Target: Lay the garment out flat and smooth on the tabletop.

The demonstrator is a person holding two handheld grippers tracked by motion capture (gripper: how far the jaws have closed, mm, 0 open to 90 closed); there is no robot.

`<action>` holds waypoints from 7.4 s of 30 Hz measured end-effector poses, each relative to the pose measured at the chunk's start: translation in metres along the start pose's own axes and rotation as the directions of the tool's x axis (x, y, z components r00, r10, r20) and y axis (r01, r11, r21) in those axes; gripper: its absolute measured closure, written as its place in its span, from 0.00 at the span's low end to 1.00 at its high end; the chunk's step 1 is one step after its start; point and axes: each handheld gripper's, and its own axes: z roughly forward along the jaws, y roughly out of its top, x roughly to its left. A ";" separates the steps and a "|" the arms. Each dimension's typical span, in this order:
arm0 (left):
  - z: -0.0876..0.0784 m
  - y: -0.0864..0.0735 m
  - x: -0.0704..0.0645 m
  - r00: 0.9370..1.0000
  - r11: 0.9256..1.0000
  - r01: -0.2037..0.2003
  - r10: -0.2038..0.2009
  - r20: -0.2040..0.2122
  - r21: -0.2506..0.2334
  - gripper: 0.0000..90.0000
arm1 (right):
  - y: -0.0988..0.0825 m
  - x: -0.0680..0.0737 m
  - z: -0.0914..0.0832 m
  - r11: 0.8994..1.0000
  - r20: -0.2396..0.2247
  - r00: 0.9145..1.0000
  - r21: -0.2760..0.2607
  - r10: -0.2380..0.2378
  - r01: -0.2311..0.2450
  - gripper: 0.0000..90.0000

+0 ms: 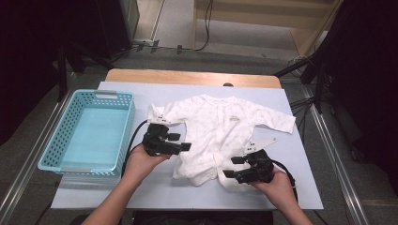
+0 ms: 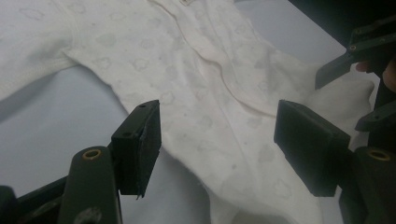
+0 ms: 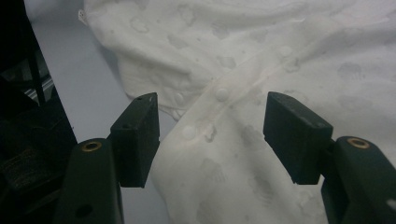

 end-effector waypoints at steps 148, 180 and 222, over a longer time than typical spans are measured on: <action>0.016 -0.016 -0.002 1.000 0.999 0.006 -0.007 0.009 0.039 0.39 | 0.028 -0.022 0.024 0.999 0.105 0.994 0.002 0.039 -0.040 0.43; 0.018 -0.016 -0.004 1.000 0.999 -0.005 0.004 0.011 0.041 0.39 | 0.016 -0.065 0.003 0.986 0.120 0.978 -0.027 0.169 -0.167 0.66; 0.028 -0.009 -0.006 1.000 0.998 -0.025 0.023 0.021 0.055 0.39 | 0.003 -0.095 -0.020 0.970 0.227 0.944 -0.023 0.242 -0.243 0.97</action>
